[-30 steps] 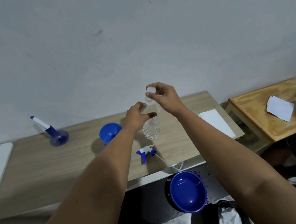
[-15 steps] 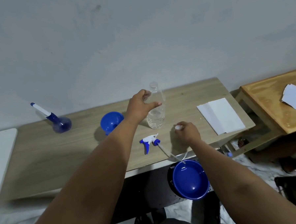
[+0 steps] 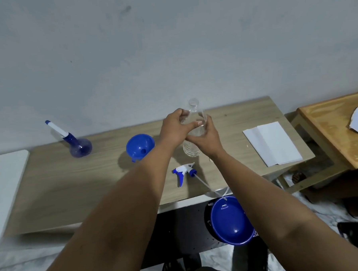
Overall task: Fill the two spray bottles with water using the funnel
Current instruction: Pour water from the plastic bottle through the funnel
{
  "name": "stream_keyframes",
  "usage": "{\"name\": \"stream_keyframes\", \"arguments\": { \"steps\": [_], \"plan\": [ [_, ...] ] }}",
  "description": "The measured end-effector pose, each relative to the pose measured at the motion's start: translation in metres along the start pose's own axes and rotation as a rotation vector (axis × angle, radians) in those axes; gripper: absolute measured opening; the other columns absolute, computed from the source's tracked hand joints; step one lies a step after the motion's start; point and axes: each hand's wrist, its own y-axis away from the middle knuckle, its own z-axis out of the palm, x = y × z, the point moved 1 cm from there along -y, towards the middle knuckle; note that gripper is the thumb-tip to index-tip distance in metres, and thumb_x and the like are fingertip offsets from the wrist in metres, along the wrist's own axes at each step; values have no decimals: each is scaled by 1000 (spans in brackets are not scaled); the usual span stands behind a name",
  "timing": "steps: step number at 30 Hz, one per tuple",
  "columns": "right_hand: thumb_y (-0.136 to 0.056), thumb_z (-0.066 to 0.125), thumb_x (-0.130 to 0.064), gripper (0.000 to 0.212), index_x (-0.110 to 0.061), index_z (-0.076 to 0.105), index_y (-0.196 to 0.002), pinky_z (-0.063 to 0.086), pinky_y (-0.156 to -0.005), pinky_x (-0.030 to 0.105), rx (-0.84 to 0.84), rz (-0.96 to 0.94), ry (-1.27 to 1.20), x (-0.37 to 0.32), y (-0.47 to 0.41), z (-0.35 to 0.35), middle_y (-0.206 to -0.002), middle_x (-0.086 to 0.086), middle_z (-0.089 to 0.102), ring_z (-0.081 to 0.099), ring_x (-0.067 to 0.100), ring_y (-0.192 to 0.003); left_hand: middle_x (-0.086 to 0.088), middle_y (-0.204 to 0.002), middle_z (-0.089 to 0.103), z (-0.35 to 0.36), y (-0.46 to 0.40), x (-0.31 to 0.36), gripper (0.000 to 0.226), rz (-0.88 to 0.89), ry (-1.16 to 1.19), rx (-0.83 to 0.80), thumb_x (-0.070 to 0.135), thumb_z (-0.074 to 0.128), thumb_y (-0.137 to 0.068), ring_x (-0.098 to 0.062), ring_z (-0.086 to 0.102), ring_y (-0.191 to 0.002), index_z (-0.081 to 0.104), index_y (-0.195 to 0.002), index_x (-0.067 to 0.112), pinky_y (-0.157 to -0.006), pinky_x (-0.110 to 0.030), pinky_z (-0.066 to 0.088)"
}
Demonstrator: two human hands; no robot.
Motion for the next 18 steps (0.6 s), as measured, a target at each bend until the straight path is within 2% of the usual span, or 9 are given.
{"name": "stream_keyframes", "arguments": {
  "steps": [3,6,9,11,14,18],
  "plan": [
    [-70,95,-31,79,-20,51,-135,50,-110,43,54,-32,-32,-14,-1,5,-131,-6,65,62,12,-126,1,-124,66,-5,6,4,59,-23,34,5,33,90,-71,-11,61,-119,64,-120,12,-103,-28,49],
    [-71,95,-28,74,-20,52,-131,52,-107,38,102,-68,-54,-24,6,5,-124,-9,66,64,8,-120,4,-123,67,-15,9,14,63,-18,59,-24,35,91,-68,-9,61,-118,65,-121,13,-105,-32,49],
    [-70,94,-33,75,-25,51,-130,56,-99,34,142,-114,-81,-39,14,5,-115,-17,65,66,3,-110,9,-125,66,-34,15,32,70,7,11,-123,49,88,-67,-4,60,-118,64,-124,17,-103,-32,50],
    [-67,93,-39,72,-29,53,-127,58,-97,41,160,-156,-81,-50,19,5,-110,-12,67,68,12,-106,11,-121,66,-49,23,41,74,53,-35,-148,61,83,-66,-1,60,-115,63,-126,22,-101,-32,51],
    [-68,94,-39,66,-32,55,-122,60,-90,47,189,-206,-83,-71,25,2,-100,4,70,71,22,-95,13,-115,68,-78,37,43,67,112,-65,-23,72,71,-72,2,62,-109,65,-124,29,-98,-29,51],
    [-71,95,-32,73,-34,53,-131,62,-82,35,126,-251,-36,-104,33,1,-99,0,70,72,21,-84,15,-119,67,-121,54,23,69,142,-94,159,79,60,-76,2,60,-113,64,-124,29,-104,-32,48]
  ]
}}
